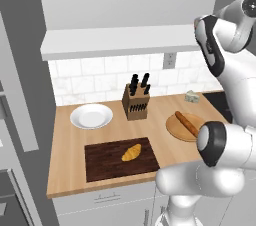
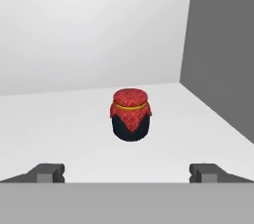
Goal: From the different types of pastries on the counter, select a croissant and place it on the cutting board. Then retrieve a jar of jam from the cabinet and place it alongside the croissant on the cutting board.
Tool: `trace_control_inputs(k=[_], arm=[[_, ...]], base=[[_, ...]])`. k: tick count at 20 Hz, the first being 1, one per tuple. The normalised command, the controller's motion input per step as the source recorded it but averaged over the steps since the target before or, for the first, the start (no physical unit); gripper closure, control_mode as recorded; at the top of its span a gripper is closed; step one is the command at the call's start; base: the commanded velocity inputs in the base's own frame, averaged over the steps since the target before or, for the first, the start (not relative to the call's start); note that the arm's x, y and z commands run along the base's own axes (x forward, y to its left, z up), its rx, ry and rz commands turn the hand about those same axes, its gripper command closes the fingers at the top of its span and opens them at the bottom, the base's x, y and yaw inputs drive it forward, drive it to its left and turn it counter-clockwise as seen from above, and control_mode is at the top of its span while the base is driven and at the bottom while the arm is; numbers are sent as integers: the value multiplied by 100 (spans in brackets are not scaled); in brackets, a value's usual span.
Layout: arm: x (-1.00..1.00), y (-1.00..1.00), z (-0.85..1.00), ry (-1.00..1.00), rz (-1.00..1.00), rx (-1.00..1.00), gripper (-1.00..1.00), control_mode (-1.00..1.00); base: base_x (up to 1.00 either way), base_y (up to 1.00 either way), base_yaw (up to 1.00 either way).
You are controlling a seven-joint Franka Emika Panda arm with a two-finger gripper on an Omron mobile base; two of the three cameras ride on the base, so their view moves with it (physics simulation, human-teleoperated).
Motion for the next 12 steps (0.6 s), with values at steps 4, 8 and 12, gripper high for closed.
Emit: trace_control_inputs(k=[4, 8, 12], arm=[[30, 0, 0, 0, 0, 0, -100, -100], [28, 0, -1, 0, 0, 0, -100, -100], [28, 0, -3, 0, 0, 0, -100, -100]], base=[[0, 0, 0], [0, 0, 0], [0, 0, 0]])
